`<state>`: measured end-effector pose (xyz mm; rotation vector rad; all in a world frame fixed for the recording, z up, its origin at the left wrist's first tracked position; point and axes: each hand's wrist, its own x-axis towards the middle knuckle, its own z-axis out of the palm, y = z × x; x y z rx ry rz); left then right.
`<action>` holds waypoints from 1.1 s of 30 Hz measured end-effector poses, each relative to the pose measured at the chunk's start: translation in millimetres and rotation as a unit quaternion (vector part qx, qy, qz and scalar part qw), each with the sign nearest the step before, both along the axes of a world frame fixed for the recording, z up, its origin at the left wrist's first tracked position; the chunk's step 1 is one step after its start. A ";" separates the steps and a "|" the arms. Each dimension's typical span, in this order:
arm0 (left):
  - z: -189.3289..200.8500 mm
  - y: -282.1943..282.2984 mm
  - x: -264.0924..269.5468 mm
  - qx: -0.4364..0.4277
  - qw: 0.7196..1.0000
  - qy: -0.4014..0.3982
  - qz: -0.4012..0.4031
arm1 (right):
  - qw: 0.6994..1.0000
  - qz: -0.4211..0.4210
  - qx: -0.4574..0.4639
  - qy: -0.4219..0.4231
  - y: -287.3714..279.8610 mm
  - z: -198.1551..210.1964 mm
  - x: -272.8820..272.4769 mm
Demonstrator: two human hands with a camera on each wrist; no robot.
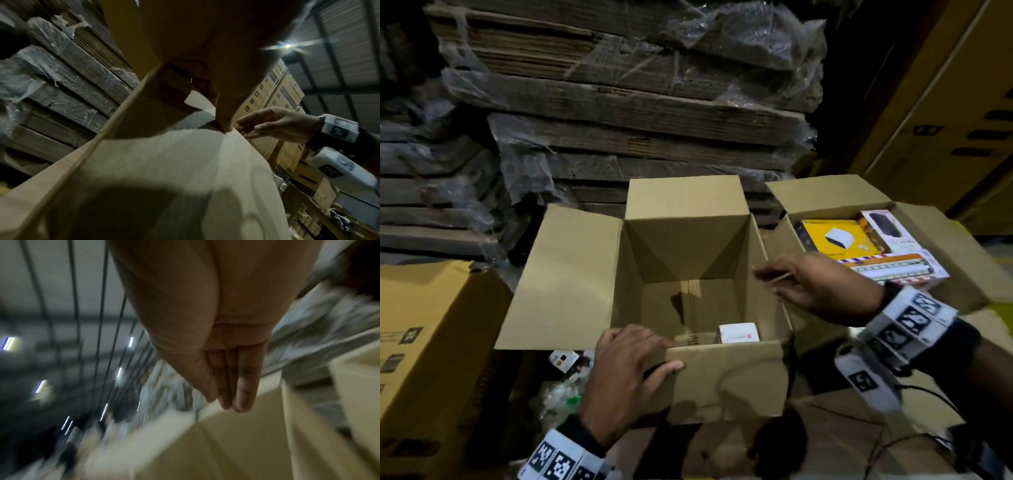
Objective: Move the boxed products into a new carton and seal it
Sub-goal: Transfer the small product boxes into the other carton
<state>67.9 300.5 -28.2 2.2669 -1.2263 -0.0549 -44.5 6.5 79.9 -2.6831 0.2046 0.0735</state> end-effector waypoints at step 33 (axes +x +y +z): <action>48.4 -155.4 -107.8 -0.021 0.995 0.078 -0.051 | 0.946 -0.282 0.060 0.149 -154.2 -73.5 -123.2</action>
